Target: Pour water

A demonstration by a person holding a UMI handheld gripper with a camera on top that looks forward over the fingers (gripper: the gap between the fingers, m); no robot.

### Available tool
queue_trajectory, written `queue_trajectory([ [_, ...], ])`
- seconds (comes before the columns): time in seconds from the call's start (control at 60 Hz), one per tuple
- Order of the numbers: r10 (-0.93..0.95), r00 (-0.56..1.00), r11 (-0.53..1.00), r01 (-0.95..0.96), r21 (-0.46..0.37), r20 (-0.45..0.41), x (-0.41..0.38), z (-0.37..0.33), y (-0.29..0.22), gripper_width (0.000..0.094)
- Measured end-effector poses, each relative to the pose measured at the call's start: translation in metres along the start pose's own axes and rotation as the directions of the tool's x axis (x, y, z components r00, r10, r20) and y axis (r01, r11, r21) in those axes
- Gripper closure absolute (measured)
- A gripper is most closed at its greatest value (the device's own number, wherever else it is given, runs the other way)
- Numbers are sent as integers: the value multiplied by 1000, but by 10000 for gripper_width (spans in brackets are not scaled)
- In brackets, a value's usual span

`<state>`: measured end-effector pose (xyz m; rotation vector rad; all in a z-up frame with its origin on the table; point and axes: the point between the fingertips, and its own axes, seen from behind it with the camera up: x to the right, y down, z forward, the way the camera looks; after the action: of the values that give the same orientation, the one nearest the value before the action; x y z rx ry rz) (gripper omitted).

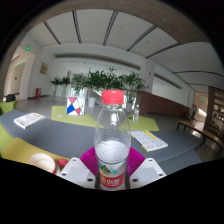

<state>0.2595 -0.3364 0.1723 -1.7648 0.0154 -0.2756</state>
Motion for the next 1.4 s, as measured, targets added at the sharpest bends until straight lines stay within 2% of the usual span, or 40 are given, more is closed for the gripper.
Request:
queue_trajectory([
  [0.2,70,998,993,-70,-98,0,17,11,77,607],
  [0.217,70,998,992,-70,-109,-2,20,9,85,584],
  [0.25,82,997,996,-82,-48,-3,26,7,77,603],
  [0.333,117,993,992,-118,-40,-22,20,5,85,593],
  [0.45,116,993,992,-117,-42,-24,18,6,82,442],
  [0.517,111,993,990,-113,-83,-34,19,3,89,360],
  [0.6,122,992,987,-125,-104,-42,21,-4,84,59],
  [0.65,123,990,984,-129,-120,-63,22,-14,82,101],
  [0.7,114,990,982,-125,-140,-83,23,-31,80,73],
  [0.783,99,990,979,-115,-169,-102,21,-67,73,81],
  [1.017,53,995,978,-69,-197,-90,-12,-223,43,80],
  [1.183,81,994,977,-94,-192,-75,-40,-334,17,78],
  [1.4,101,991,984,-113,-140,-88,-55,-425,-15,79],
])
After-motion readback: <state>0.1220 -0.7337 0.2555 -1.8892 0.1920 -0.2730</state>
